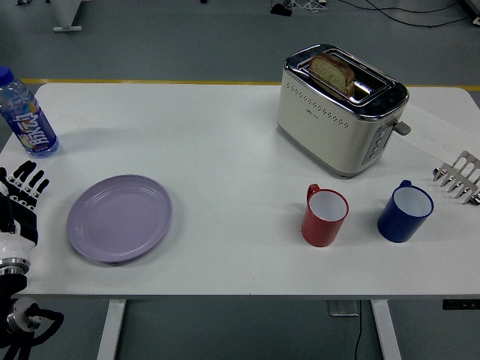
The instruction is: Push plate across desktop
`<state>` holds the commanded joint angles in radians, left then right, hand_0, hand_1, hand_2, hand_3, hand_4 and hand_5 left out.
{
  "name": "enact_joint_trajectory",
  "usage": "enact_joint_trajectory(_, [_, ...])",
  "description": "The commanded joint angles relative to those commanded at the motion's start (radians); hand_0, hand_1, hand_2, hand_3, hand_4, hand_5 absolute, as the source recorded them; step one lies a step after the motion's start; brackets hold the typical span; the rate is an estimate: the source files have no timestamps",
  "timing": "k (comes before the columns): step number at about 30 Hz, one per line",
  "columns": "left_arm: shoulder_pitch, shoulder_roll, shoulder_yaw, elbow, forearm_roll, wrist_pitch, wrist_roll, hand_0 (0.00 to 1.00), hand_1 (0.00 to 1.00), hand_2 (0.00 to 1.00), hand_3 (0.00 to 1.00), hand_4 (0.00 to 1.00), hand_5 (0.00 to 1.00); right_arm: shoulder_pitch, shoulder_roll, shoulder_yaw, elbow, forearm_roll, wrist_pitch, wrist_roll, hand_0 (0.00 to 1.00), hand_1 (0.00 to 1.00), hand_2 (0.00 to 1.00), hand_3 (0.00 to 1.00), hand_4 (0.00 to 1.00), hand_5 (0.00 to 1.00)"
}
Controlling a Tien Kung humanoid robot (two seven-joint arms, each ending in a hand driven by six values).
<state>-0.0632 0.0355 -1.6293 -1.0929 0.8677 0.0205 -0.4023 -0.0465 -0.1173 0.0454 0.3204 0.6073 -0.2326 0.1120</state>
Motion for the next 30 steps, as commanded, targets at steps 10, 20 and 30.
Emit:
enact_joint_trajectory(10, [0.012, -0.027, 0.013, -0.001, 0.008, -0.001, -0.001, 0.768, 0.801, 0.801, 0.674, 0.549, 0.998, 0.002, -0.002, 0.004, 0.002, -0.005, 0.0, 0.001, 0.573, 0.561, 0.684, 0.595, 0.391, 0.407])
enact_joint_trajectory(20, [-0.005, -0.035, 0.024, -0.003, 0.009, 0.003, -0.006, 0.767, 0.799, 0.799, 0.674, 0.513, 0.998, 0.005, -0.004, 0.009, 0.003, -0.011, -0.001, 0.001, 0.574, 0.561, 0.684, 0.594, 0.392, 0.409])
enact_joint_trajectory(30, [-0.001, -0.035, 0.057, 0.008, 0.004, 0.001, -0.006, 0.768, 0.798, 0.8, 0.673, 0.509, 0.998, 0.007, -0.005, 0.007, 0.003, -0.011, -0.001, 0.001, 0.573, 0.561, 0.684, 0.594, 0.392, 0.408])
